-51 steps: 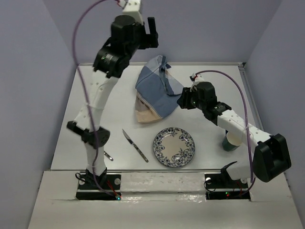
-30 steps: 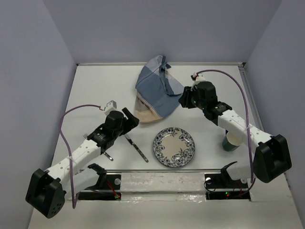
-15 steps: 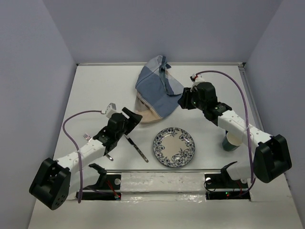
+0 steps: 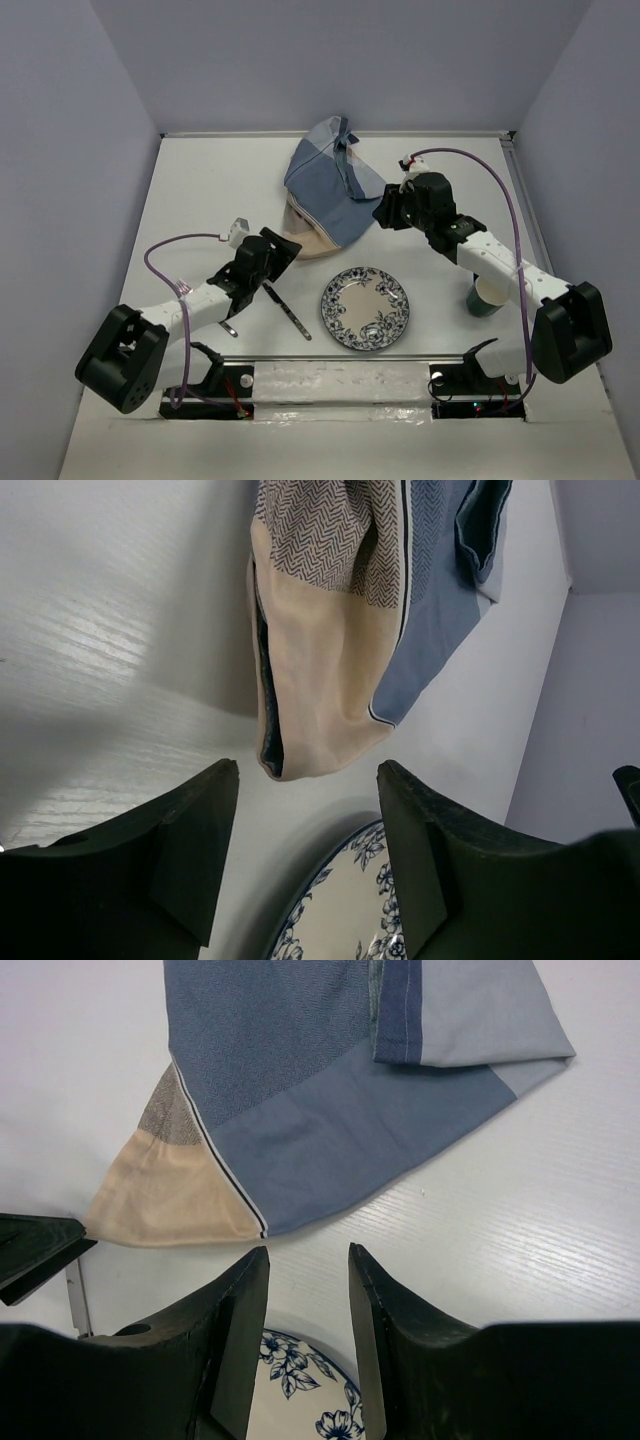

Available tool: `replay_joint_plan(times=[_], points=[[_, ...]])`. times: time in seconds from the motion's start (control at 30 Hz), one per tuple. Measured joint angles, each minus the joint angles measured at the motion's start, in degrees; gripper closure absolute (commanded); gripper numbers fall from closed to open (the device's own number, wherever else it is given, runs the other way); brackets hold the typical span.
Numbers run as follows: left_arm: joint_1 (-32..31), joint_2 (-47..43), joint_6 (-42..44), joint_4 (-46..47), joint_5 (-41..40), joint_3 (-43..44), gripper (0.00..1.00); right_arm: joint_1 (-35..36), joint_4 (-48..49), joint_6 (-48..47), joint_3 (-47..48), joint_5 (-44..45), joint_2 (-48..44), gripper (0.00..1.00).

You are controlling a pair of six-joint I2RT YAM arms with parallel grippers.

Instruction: Set the dinner table for one person

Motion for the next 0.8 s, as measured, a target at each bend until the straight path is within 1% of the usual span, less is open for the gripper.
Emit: replay_joint_plan(times=[0.07,0.4,0.53,0.67,0.8], points=[[0.0,0.7,-0.2,0.5,0.0,0.0,0.35,0.0,0.0,0.0,0.0,-0.1,0.0,0.56],[0.0,3.8,-1.5,2.9,-0.3,0.0,0.46,0.0,0.4,0.0,0.0,-0.2,1.4,0.55],[0.0,3.9,-1.8,4.0,-0.8,0.0,0.47,0.0,0.4,-0.9,0.1,-0.7,3.5,0.5],[0.0,4.2,-1.9,5.4,-1.3,0.0,0.5,0.0,0.0,-3.1,1.7,-2.3,6.6,0.41],[0.0,4.3,-1.9,6.7,-1.7,0.0,0.52,0.0,-1.4,-6.2,7.0,-2.7,12.4,0.38]])
